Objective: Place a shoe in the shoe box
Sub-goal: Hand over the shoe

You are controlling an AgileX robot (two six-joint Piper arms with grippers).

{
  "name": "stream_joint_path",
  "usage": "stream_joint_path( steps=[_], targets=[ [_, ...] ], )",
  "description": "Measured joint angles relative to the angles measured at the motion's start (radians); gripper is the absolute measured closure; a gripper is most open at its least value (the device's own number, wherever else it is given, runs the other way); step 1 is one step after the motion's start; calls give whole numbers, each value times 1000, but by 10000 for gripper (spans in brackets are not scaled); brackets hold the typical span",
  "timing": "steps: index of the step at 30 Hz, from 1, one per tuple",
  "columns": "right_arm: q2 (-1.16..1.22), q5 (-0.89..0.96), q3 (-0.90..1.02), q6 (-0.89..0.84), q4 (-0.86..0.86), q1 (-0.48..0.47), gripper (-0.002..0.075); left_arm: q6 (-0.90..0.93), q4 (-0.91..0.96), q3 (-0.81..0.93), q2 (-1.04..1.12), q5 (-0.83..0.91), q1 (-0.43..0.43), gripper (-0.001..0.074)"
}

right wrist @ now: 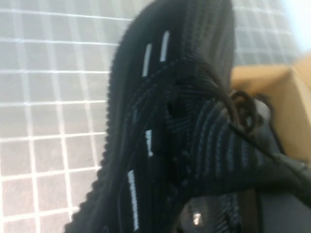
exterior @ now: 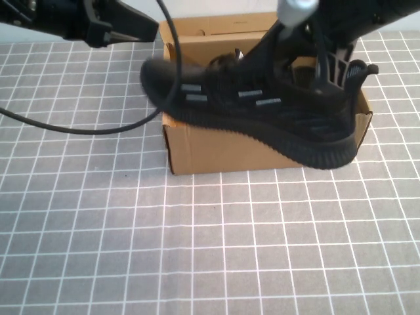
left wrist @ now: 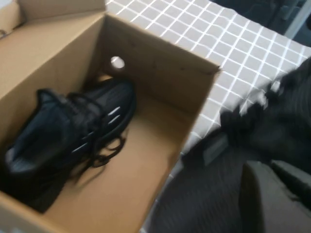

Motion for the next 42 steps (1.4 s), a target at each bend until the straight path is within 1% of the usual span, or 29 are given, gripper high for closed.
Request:
stream_joint_path(
  steps=[2,4,6,7,9,12,14,16,17,19,23,32,39,42],
  targets=[
    [0,32,0,-72,27,-3,729,0,-2,0,0,0,-22,736],
    [0,53,0,-109,37,-5,729,0,4,0,0,0,-49,735],
    [0,68,-1,-131,41,-14,729,0,21,0,0,0,-79,710],
    [0,70,-1,-138,43,-19,729,0,33,0,0,0,-97,682],
    [0,72,-1,-144,45,-34,729,0,54,0,0,0,-133,587],
    [0,82,-4,-148,45,-52,729,37,73,0,0,0,-184,392],
    [0,94,-4,-148,45,-63,729,94,73,0,0,0,-213,262],
    [0,106,-4,-148,42,-63,729,151,76,0,0,0,-235,196],
    [0,110,-4,-148,42,-63,729,177,76,0,0,0,-244,176],
    [0,119,-4,-150,42,-63,729,215,76,0,0,0,-255,157],
    [0,128,-6,-152,42,-63,729,258,72,-1,6,0,-256,144],
    [0,144,-6,-179,42,-63,729,268,53,-1,64,-2,-265,162],
    [0,144,-6,-183,42,-63,729,266,77,-1,80,-4,-327,172],
    [0,146,-6,-187,42,-63,729,266,80,-1,87,-4,-336,173]
  ],
)
